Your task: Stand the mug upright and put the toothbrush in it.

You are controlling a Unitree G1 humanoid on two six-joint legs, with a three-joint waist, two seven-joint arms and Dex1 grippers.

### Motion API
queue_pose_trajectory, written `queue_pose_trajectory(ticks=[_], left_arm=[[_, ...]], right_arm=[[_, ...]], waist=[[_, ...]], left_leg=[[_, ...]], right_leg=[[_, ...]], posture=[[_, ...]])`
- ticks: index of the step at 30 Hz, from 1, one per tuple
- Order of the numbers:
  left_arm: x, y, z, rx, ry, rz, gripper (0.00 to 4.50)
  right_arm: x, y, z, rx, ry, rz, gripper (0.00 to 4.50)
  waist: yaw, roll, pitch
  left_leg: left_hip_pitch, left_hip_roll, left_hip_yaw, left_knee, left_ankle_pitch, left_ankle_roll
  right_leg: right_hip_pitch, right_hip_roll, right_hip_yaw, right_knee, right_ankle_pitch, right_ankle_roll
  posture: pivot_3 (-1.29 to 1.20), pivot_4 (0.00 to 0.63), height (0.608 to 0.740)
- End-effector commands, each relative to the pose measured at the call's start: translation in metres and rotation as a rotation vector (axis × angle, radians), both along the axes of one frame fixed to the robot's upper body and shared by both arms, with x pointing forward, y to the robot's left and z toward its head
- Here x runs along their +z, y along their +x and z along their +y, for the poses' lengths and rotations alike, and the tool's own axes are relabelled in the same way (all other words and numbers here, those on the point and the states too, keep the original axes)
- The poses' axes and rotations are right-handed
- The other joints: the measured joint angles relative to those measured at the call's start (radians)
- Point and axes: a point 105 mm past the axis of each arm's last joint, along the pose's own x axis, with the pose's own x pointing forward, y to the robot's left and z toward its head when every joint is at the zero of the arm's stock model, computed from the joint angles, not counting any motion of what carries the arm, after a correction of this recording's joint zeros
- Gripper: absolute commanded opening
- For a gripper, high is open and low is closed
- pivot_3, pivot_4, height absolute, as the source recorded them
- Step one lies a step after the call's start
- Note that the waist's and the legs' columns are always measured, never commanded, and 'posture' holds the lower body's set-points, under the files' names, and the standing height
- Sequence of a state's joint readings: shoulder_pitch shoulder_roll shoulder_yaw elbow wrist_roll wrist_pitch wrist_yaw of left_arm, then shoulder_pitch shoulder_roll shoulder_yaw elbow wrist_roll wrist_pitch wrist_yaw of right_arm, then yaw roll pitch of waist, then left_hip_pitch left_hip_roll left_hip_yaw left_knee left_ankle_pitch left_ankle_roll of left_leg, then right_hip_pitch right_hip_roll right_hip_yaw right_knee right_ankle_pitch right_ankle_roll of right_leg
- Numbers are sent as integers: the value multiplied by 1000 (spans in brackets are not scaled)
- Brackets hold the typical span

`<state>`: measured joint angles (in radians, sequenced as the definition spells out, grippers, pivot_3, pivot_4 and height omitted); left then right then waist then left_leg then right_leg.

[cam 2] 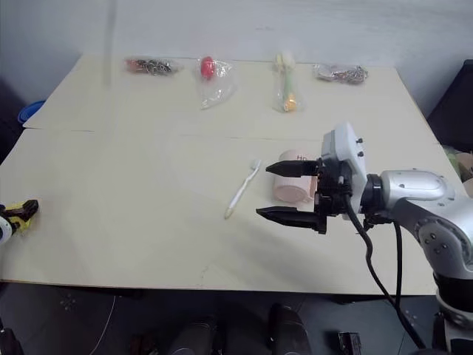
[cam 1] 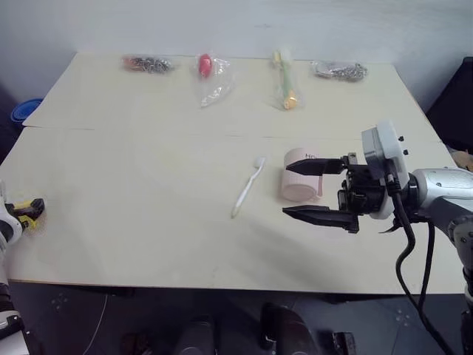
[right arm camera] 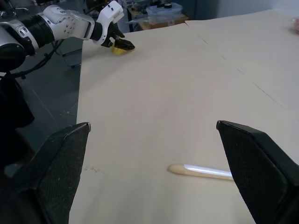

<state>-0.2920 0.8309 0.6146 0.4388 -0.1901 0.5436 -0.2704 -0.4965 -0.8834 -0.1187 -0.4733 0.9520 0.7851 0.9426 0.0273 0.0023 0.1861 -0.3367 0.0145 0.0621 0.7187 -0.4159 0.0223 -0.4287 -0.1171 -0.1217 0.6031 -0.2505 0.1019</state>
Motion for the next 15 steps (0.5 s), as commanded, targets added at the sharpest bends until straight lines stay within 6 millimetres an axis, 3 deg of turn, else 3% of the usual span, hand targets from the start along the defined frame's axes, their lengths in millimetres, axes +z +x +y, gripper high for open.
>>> queue_pose_trajectory(ticks=[1,5,8,11,13,15], left_arm=[[18,-4,1,-3,38,-60,4480],[44,-9,1,-10,36,-135,4480],[102,-3,-16,-100,12,-363,4480],[159,7,-65,-342,-62,-577,4480],[177,12,-111,-562,-93,-604,4480],[181,12,-165,-817,-116,-567,4480]], right_arm=[[6,0,1,14,9,-37,4500],[5,4,-1,-6,13,-36,4500],[10,14,-8,-72,53,-29,4500],[19,31,-19,-186,118,-25,4500],[24,43,-27,-264,159,-11,4500],[23,57,-38,-371,163,17,4500]], waist=[[-5,0,0],[-10,0,0],[-12,-2,0],[-2,-4,0],[-2,-4,0],[-5,-3,0]], left_leg=[[0,0,0,0,0,0],[0,1,2,-1,0,-1],[0,2,2,-1,0,-1],[-1,2,1,1,0,-1],[-1,0,-1,2,0,-1],[0,-2,0,1,0,-1]], right_leg=[[0,0,0,0,0,0],[-1,2,0,0,0,0],[-1,2,0,0,0,0],[-1,1,-1,1,0,0],[-1,-1,-1,2,0,0],[0,-2,-1,2,0,0]], posture=[[0,150,740],[0,150,740],[0,150,740],[0,150,740],[0,150,740],[0,150,740]])
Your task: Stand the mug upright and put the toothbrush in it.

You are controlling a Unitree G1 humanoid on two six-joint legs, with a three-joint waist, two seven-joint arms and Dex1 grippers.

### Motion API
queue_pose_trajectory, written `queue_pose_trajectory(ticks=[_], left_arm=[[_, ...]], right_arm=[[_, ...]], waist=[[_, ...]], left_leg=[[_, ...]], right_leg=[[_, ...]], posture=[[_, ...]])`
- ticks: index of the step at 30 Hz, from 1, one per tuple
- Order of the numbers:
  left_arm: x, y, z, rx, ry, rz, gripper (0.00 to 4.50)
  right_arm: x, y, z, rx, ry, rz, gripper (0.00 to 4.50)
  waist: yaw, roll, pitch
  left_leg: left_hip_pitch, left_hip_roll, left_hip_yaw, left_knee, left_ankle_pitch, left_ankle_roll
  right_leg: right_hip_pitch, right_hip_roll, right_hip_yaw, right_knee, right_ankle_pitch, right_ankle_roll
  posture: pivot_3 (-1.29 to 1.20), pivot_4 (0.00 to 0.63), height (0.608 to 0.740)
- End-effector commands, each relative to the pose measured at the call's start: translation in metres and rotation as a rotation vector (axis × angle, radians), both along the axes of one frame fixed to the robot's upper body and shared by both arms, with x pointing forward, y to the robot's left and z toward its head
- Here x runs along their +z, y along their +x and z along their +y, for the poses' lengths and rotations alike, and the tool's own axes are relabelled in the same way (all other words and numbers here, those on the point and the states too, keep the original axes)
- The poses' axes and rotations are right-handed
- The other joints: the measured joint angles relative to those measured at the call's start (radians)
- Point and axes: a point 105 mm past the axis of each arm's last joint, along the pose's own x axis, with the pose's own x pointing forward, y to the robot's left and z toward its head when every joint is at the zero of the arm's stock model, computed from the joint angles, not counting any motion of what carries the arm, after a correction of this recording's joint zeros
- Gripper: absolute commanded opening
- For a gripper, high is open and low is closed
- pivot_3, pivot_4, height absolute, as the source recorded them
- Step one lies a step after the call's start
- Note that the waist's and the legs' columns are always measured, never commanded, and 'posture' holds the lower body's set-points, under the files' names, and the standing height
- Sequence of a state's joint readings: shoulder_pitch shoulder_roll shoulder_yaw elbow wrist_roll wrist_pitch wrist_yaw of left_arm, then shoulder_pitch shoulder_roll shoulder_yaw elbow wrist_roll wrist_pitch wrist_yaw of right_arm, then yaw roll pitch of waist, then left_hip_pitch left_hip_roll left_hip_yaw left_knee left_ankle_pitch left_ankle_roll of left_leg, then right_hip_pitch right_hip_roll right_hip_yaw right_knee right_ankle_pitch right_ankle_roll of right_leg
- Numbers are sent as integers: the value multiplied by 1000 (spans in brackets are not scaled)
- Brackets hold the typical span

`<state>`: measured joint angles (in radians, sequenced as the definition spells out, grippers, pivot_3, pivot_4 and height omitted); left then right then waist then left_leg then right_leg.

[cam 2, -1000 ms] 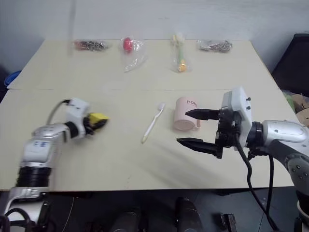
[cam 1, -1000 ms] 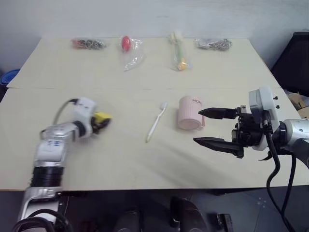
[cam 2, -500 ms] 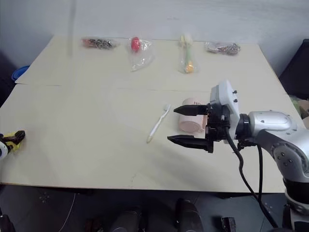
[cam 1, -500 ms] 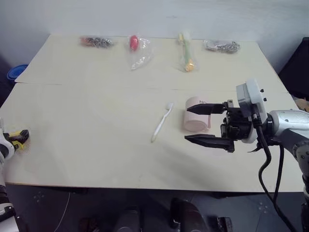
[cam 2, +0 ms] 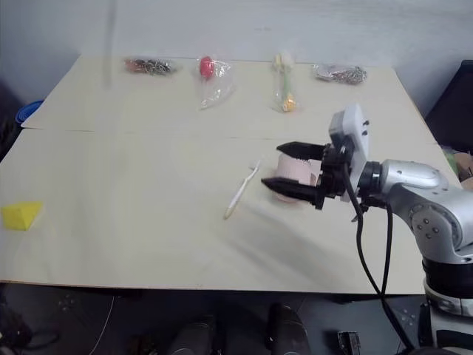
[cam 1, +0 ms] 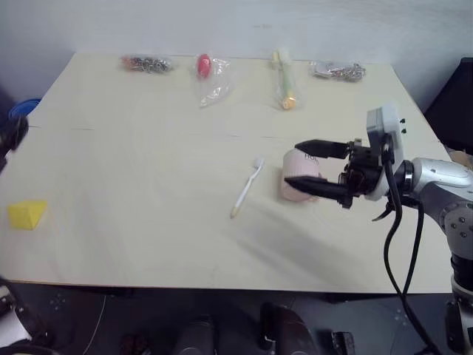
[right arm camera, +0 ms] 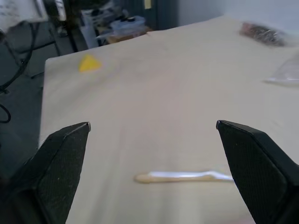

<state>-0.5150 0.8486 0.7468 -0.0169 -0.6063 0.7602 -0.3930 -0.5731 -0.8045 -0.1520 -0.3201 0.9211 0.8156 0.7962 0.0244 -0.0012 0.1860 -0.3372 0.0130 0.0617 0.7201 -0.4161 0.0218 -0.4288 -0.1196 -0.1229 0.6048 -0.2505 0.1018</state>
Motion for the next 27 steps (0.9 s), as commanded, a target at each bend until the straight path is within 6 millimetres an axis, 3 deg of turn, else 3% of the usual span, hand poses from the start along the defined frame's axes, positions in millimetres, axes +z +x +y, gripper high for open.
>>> queue_pose_trajectory(ticks=[1,3,6,10,12,16,24,27], left_arm=[[1,-8,-106,-485,162,47,4480],[-21,-22,-153,-718,276,142,4480],[-52,-38,-185,-916,391,266,4480],[-77,-38,-197,-1014,497,352,4480],[-79,-40,-205,-1073,536,353,4480],[-76,-39,-216,-1135,572,318,4480],[-69,-34,-226,-1152,591,269,4480],[-67,-33,-226,-1143,588,256,4500]], right_arm=[[5,27,-28,-229,15,30,4500],[-4,41,-39,-336,-16,76,4500],[-19,57,-53,-474,-37,174,4500],[-35,77,-75,-677,-46,265,4500],[-45,81,-76,-708,-30,323,4500],[-69,86,-62,-728,-86,440,4500],[-88,86,-38,-708,-147,479,4500],[-92,84,-29,-674,-164,471,3882]], waist=[[-4,0,0],[-8,1,0],[-23,2,1],[-36,4,2],[-36,5,2],[-29,5,2],[-27,5,2],[-29,5,2]], left_leg=[[1,-1,0,-1,0,0],[1,-1,2,-2,0,0],[1,0,4,-4,0,0],[2,2,7,-5,3,-6],[1,2,11,-6,4,-9],[-3,2,13,-6,5,-9],[-10,1,11,-3,5,-9],[-11,1,10,-3,5,-9]], right_leg=[[0,0,0,0,0,0],[0,0,0,0,0,0],[-2,4,0,-2,0,-1],[-3,9,1,0,-1,-2],[-4,10,1,2,-2,-4],[-11,10,3,5,-3,-6],[-15,10,1,6,-3,-5],[-16,10,1,6,-3,-5]], posture=[[0,150,740],[0,150,740],[0,150,740],[0,150,740],[0,150,740],[0,150,740],[0,150,740],[0,150,740]])
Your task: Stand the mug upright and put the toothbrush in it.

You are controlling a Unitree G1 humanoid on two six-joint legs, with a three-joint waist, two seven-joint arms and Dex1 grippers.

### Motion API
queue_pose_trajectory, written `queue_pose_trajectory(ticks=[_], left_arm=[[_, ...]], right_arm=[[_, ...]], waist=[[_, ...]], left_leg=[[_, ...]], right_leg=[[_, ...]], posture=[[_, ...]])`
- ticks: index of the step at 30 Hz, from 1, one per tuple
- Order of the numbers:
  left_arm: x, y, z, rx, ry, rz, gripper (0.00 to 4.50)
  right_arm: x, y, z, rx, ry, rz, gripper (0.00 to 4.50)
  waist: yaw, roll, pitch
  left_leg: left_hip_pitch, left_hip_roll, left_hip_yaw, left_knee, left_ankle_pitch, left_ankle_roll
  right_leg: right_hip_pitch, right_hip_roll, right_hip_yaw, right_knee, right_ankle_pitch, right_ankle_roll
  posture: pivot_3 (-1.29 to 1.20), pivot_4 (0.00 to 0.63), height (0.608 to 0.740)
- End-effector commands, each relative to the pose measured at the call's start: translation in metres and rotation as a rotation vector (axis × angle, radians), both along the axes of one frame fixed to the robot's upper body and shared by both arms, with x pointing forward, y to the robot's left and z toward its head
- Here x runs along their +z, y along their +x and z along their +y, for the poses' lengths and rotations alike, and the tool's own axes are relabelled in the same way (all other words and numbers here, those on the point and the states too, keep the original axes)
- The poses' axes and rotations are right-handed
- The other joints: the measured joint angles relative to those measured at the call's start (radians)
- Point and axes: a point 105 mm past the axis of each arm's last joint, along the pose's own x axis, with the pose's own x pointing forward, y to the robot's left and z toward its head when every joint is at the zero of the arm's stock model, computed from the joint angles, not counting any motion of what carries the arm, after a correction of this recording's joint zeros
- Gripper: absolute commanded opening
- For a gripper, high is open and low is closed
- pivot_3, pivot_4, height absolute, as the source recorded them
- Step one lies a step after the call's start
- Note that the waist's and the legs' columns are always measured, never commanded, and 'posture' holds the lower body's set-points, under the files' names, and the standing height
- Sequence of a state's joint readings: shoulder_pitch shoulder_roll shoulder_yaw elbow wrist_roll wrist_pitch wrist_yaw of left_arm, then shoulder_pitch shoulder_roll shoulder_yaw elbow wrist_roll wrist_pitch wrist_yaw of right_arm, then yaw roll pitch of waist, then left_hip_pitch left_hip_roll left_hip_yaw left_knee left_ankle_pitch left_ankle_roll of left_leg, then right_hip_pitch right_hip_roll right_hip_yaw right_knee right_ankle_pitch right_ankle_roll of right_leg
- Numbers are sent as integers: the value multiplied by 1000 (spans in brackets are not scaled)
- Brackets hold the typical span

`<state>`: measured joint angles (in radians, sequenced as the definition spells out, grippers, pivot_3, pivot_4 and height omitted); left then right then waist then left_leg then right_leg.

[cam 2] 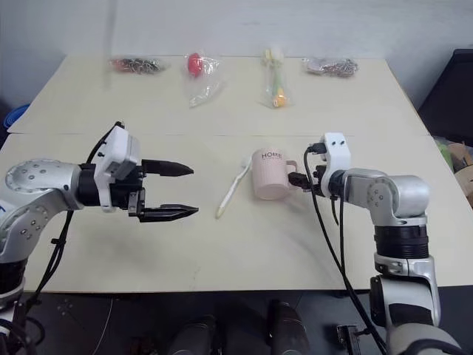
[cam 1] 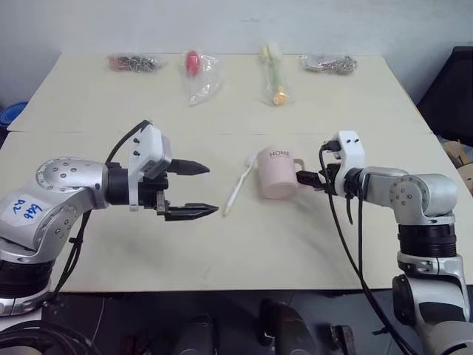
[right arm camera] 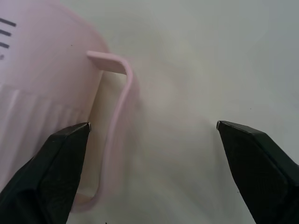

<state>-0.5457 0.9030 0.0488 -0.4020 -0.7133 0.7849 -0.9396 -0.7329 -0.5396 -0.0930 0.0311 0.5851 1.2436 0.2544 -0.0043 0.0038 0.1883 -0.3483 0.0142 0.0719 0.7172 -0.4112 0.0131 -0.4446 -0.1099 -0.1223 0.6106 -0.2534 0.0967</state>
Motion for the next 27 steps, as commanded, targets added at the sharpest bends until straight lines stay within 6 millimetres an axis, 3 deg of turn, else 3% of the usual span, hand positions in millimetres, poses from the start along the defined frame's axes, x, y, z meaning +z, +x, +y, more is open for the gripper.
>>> queue_pose_trajectory(ticks=[1,11,16,20,27], left_arm=[[9,1,-1,1,-13,-50,4500],[11,4,3,27,-24,-56,4500],[13,5,14,81,-52,-43,4500],[17,2,56,253,-139,11,4500],[22,-18,85,376,-171,28,4500]], right_arm=[[7,-3,11,51,-16,-52,3545],[10,-1,14,69,-14,-76,25],[29,3,37,144,39,-191,25],[66,6,103,304,102,-463,25],[81,6,187,396,238,-649,25]], waist=[[0,0,0],[0,0,0],[-1,0,0],[-32,1,1],[-50,1,1]], left_leg=[[0,0,0,0,0,0],[-3,0,-3,2,0,0],[-3,0,-4,2,0,0],[-2,1,-4,1,1,-1],[-3,1,-7,-1,2,-3]], right_leg=[[0,0,-1,0,0,0],[0,0,-3,0,0,0],[0,0,-3,0,0,0],[-2,0,-3,0,0,0],[-3,0,-5,1,-1,-2]], posture=[[0,150,740],[0,150,740],[0,150,740],[0,150,740],[0,150,740]])
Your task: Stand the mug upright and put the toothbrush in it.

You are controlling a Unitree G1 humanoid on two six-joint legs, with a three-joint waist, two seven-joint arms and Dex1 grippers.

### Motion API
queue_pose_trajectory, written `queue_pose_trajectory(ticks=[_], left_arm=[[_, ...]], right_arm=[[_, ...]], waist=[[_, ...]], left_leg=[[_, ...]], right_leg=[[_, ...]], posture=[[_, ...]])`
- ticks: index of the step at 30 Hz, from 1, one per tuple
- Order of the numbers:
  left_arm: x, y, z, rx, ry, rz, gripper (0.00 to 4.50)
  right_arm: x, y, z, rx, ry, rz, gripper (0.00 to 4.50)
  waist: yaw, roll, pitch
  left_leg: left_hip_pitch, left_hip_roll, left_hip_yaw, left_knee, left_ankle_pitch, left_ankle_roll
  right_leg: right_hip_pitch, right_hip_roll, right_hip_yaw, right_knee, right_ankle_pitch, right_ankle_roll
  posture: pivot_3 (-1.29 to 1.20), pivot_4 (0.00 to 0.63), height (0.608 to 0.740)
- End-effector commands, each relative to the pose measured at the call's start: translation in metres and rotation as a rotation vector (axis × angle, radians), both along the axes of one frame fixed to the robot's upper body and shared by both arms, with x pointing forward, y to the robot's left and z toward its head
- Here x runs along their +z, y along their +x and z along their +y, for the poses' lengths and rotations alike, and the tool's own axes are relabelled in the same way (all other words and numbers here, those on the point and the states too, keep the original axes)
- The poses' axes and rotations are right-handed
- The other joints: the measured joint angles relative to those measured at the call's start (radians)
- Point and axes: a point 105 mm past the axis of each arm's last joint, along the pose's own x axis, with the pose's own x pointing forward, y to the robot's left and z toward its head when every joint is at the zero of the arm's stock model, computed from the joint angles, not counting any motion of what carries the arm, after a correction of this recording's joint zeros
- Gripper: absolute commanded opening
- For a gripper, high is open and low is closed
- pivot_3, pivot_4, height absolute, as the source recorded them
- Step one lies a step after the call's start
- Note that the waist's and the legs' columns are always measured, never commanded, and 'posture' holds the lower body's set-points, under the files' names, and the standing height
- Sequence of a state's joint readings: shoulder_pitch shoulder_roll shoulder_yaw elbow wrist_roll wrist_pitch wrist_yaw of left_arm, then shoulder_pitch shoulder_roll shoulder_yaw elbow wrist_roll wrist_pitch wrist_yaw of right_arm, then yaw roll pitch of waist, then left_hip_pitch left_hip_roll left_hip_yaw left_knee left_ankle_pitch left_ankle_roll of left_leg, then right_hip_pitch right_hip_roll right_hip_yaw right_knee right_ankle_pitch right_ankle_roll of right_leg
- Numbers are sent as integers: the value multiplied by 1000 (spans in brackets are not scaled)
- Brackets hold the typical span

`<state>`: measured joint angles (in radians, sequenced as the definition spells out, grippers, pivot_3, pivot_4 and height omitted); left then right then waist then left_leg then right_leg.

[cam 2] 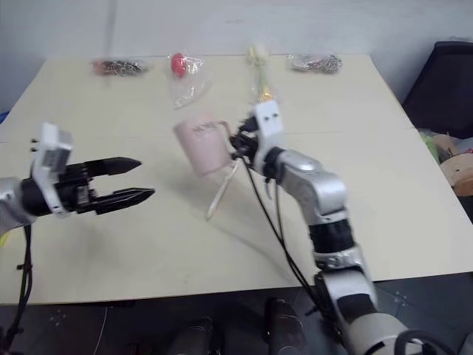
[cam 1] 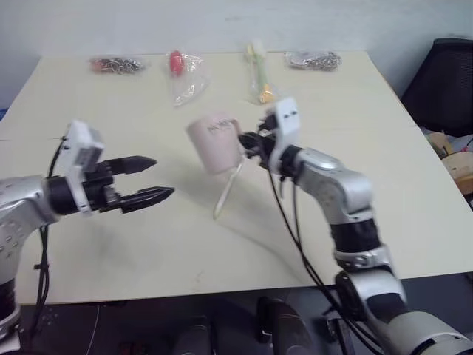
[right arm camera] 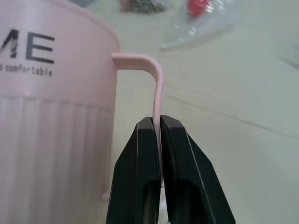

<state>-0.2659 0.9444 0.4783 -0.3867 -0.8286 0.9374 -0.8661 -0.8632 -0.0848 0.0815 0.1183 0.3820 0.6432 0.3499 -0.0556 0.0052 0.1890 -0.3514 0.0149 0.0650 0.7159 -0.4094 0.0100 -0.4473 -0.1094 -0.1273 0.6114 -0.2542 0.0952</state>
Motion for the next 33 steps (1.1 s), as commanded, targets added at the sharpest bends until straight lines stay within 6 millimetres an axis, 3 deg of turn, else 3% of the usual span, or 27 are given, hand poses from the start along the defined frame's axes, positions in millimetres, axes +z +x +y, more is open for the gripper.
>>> queue_pose_trajectory(ticks=[1,4,9,10,12,14,22,26,33], left_arm=[[17,-12,5,31,9,-63,4500],[15,-22,5,40,17,-48,4500],[10,-36,17,112,37,-23,4500],[10,-37,20,132,34,-21,4500],[11,-41,29,171,20,-13,4500],[10,-44,35,197,7,-3,4500],[5,-45,49,253,2,16,4500],[7,-38,43,222,-4,2,4500],[8,-33,39,198,-3,-5,4500]], right_arm=[[12,-9,36,65,-14,-192,25],[-4,-19,69,140,-31,-268,25],[-30,-17,85,169,-45,-295,25],[-33,-16,86,171,-44,-294,534],[-38,-15,82,177,-42,-300,1009],[-41,-14,77,177,-45,-313,1761],[-38,-18,60,201,-53,-343,4480],[-35,-18,54,213,-96,-321,4480],[-28,-20,20,157,-311,-285,4480]], waist=[[2,0,0],[-1,0,0],[-8,0,0],[-8,0,0],[-9,0,0],[-13,1,0],[-17,1,0],[-18,1,0],[-7,1,0]], left_leg=[[0,-1,-1,0,0,0],[0,-2,-2,1,0,0],[1,-1,-3,0,0,0],[0,-1,-3,0,0,-1],[1,-1,-3,0,0,-1],[1,0,-3,0,1,-1],[1,0,-11,0,1,-1],[1,0,-12,0,1,-1],[1,0,-12,0,1,-1]], right_leg=[[1,-1,-1,0,0,0],[1,-1,0,0,0,0],[2,-1,-1,0,0,-1],[2,-1,-1,0,0,-1],[2,-1,-1,0,0,-1],[2,0,-1,0,-1,-1],[2,-1,-1,0,-1,-1],[2,-1,-1,1,-1,-2],[2,-2,0,1,-1,-2]], posture=[[0,150,740],[0,150,740],[0,150,740],[0,150,740],[0,150,740],[0,150,740],[0,150,740],[0,150,740],[0,150,740]])
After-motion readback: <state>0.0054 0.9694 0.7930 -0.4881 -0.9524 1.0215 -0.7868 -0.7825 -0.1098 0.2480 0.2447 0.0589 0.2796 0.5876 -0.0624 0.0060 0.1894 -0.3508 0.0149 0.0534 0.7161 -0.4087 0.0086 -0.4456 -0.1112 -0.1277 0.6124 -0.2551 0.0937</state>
